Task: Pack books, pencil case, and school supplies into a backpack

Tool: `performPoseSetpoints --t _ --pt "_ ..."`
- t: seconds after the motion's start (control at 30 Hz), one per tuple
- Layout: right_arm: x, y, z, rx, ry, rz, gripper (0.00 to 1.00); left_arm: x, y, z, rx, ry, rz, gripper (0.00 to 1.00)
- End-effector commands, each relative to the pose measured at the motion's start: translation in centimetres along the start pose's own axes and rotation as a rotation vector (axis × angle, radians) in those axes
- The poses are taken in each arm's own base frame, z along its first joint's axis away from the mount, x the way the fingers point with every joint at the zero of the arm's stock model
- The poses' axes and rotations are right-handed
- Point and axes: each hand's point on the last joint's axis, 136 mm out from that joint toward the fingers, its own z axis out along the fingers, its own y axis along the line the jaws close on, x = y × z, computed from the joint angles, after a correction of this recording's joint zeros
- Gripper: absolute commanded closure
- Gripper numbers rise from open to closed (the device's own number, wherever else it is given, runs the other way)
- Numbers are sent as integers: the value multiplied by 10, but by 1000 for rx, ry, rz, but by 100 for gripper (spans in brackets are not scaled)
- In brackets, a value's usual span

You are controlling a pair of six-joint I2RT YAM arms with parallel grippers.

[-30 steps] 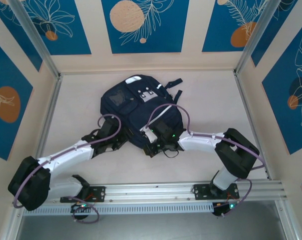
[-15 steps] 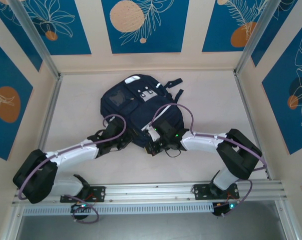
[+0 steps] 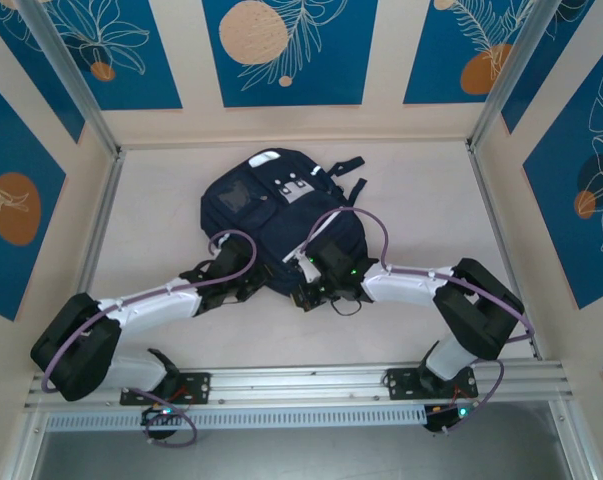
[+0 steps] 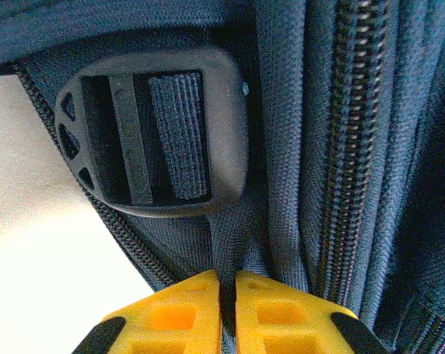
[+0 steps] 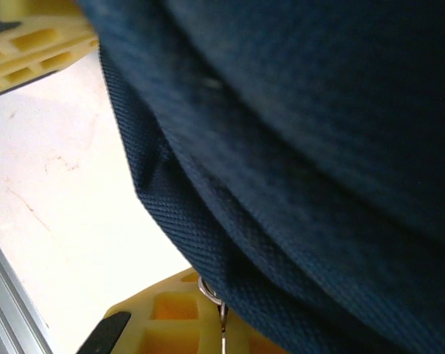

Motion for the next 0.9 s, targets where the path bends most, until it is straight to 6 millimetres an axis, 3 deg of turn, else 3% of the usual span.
performPoseSetpoints --t 0.0,0.3,0.67,0.73,0.87 --pt "16 -27 -5 132 26 70 100 -12 20 2 -112 -69 29 88" --pt "36 -48 -21 264 33 125 100 -12 37 15 -180 -55 11 86" --pt "49 -61 -47 334 5 193 100 -25 47 3 -224 -103 13 84" --pt "51 -56 -45 300 7 177 100 -31 46 -1 -221 -121 21 82" --pt "52 -17 -33 170 62 25 100 -50 42 -3 -204 -99 35 81"
